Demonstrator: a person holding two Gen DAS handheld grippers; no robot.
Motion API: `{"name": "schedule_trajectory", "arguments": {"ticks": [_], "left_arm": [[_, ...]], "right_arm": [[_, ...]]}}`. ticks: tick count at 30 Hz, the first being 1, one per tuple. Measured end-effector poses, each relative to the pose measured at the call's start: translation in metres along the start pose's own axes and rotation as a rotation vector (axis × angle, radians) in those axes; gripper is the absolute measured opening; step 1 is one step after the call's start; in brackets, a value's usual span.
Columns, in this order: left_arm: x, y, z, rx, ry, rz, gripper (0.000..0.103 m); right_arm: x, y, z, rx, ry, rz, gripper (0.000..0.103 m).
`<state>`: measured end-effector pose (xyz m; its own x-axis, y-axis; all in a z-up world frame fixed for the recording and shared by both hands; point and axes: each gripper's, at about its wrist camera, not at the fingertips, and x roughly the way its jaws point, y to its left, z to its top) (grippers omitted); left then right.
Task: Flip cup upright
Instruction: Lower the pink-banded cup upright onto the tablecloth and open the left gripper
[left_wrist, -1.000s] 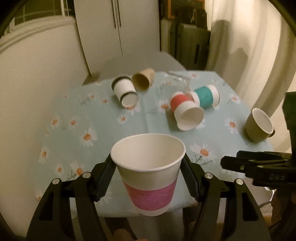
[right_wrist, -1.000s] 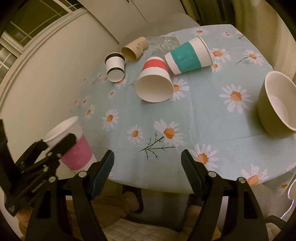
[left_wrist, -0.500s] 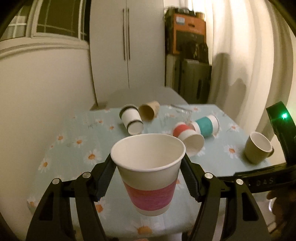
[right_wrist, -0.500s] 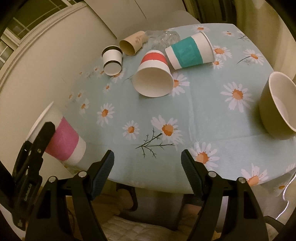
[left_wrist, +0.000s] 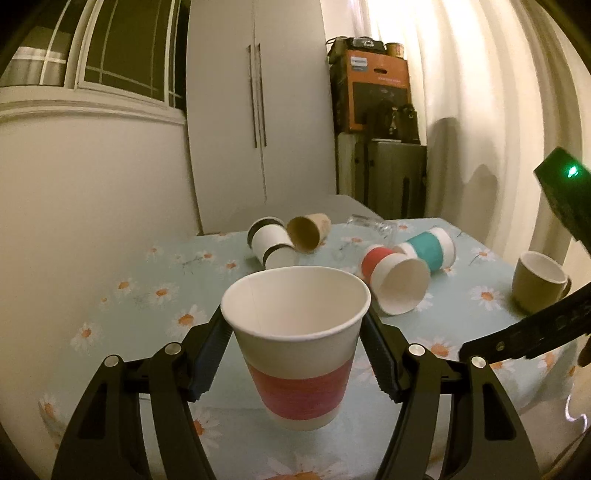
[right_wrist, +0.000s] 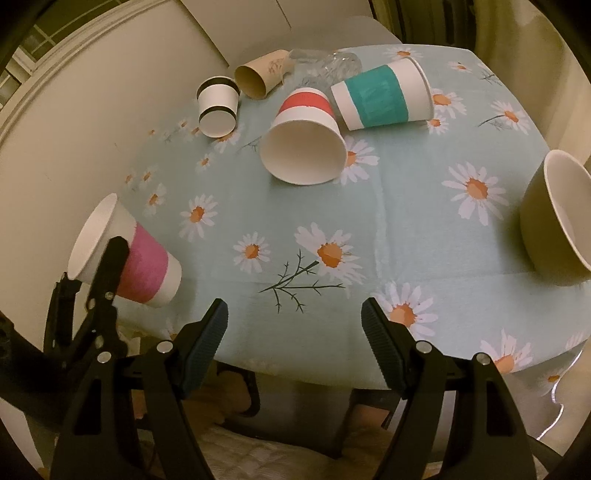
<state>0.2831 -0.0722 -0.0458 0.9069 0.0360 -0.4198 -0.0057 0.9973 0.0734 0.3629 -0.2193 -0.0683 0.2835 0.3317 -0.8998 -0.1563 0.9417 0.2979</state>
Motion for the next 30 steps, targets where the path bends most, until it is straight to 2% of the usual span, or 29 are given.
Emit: {"name": "schedule_trajectory", "arguments": {"ticks": [10, 30], "left_arm": [[0.009, 0.004, -0.012, -0.006, -0.02, 0.048, 0.066], [0.011, 0.0, -0.034, 0.018, -0.072, 0.073, 0.068]], "right_arm": [[0.006, -0.003, 0.002, 0.008, 0.012, -0.018, 0.074], [0.007, -0.005, 0.0, 0.004, 0.023, -0.026, 0.074]]}}
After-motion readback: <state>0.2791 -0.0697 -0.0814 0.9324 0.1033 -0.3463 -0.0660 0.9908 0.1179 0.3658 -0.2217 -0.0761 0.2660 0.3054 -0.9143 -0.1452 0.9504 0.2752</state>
